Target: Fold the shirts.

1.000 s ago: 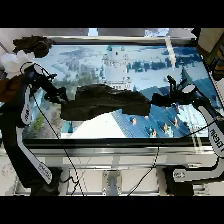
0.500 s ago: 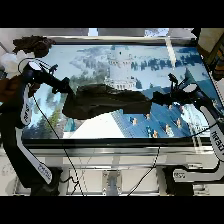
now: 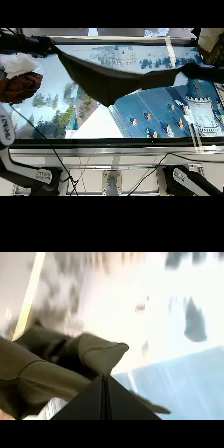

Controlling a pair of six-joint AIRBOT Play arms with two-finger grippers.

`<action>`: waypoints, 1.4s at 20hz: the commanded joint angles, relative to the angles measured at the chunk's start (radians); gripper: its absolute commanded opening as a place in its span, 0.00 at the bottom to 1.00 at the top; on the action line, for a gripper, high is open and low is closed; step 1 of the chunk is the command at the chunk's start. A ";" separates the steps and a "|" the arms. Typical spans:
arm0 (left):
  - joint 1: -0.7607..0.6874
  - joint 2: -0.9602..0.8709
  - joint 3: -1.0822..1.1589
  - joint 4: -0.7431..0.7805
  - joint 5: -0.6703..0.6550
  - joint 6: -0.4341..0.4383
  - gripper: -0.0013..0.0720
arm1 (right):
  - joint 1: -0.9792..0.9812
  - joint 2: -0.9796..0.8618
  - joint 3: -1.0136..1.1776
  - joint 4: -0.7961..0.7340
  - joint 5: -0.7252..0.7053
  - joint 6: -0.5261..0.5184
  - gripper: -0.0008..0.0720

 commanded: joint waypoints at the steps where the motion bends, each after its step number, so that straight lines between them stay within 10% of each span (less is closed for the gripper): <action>1: 0.000 0.265 0.012 0.122 0.105 0.034 0.03 | -0.126 0.211 0.163 0.011 0.082 0.021 0.04; 7: 0.000 0.658 0.012 0.379 0.266 0.033 0.03 | -0.282 0.476 0.392 -0.004 0.133 -0.018 0.04; 16: 0.000 0.649 -0.183 0.383 0.061 0.007 0.03 | -0.113 0.257 0.118 0.411 0.508 -0.033 0.04; 23: -0.069 0.399 -0.188 -0.141 0.131 0.036 0.03 | 0.254 0.158 -0.086 0.134 0.323 -0.056 0.05; 28: -0.523 0.118 -0.188 -0.056 0.286 0.043 0.03 | 0.262 0.151 -0.086 -0.029 0.270 -0.054 0.05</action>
